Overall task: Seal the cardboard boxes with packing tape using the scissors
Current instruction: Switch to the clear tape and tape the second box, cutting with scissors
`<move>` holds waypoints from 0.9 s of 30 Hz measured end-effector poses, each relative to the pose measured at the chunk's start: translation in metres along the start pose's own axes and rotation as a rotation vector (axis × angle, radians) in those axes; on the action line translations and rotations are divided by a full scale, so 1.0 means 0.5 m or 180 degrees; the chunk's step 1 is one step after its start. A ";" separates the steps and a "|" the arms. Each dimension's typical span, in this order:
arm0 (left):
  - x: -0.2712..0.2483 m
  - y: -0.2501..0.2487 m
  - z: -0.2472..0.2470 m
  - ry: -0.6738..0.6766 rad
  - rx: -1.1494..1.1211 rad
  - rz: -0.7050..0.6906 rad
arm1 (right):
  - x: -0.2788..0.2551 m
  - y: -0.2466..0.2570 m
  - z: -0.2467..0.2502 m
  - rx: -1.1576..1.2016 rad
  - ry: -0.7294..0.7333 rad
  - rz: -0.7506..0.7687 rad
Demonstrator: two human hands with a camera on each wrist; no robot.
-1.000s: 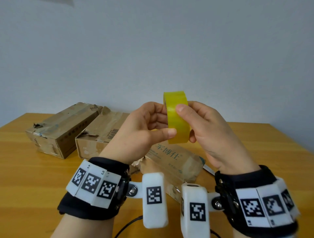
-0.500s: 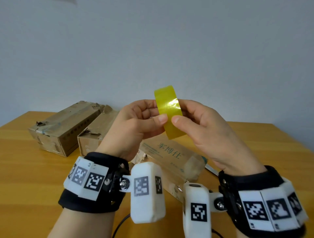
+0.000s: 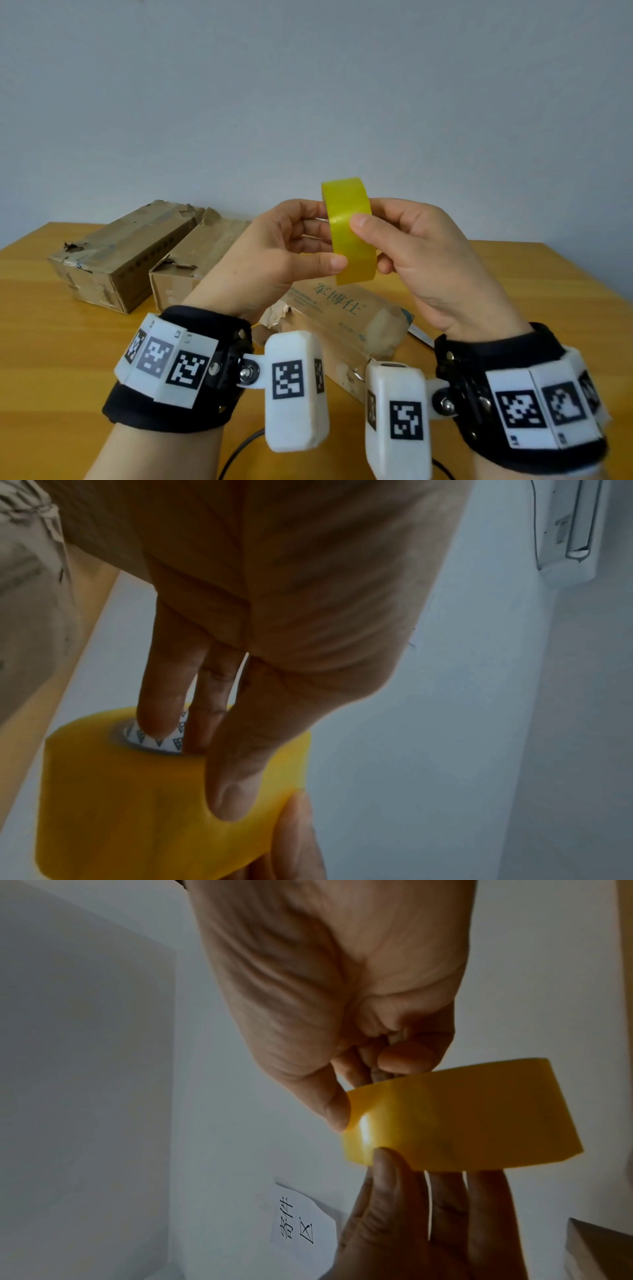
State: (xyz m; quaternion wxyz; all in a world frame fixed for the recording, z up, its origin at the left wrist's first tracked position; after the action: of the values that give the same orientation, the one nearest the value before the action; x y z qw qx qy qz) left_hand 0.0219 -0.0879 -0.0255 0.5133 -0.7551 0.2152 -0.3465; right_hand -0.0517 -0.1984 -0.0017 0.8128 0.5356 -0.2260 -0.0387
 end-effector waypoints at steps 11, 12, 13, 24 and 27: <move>-0.002 0.004 0.011 -0.0162 -0.0151 0.0042 | -0.010 0.020 -0.017 -0.0260 0.0353 0.0143; -0.003 0.004 0.010 -0.0160 -0.0172 0.0046 | -0.010 0.021 -0.018 -0.0282 0.0375 0.0156; -0.003 0.005 0.009 -0.0158 -0.0203 0.0054 | -0.011 0.022 -0.018 -0.0292 0.0396 0.0164; 0.000 0.015 0.017 -0.0350 -0.0699 0.0204 | -0.011 0.014 -0.018 -0.0518 0.0492 0.0148; 0.000 0.017 0.020 -0.0397 -0.0849 0.0274 | -0.011 0.003 -0.019 -0.0667 0.0525 0.0089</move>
State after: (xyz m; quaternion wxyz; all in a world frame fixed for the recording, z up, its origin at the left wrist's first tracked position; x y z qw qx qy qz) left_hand 0.0295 -0.0849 -0.0358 0.4352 -0.8267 0.2591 -0.2449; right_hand -0.0530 -0.1881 -0.0049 0.8805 0.4459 -0.1605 -0.0066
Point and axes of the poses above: each hand's wrist, its own x-axis towards the middle knuckle, its own z-axis out of the back of the hand, y = z × x, the point moved 10 cm from there along x, towards the middle knuckle, and after that the axes turned 12 degrees about -x, right-handed, at the moved point
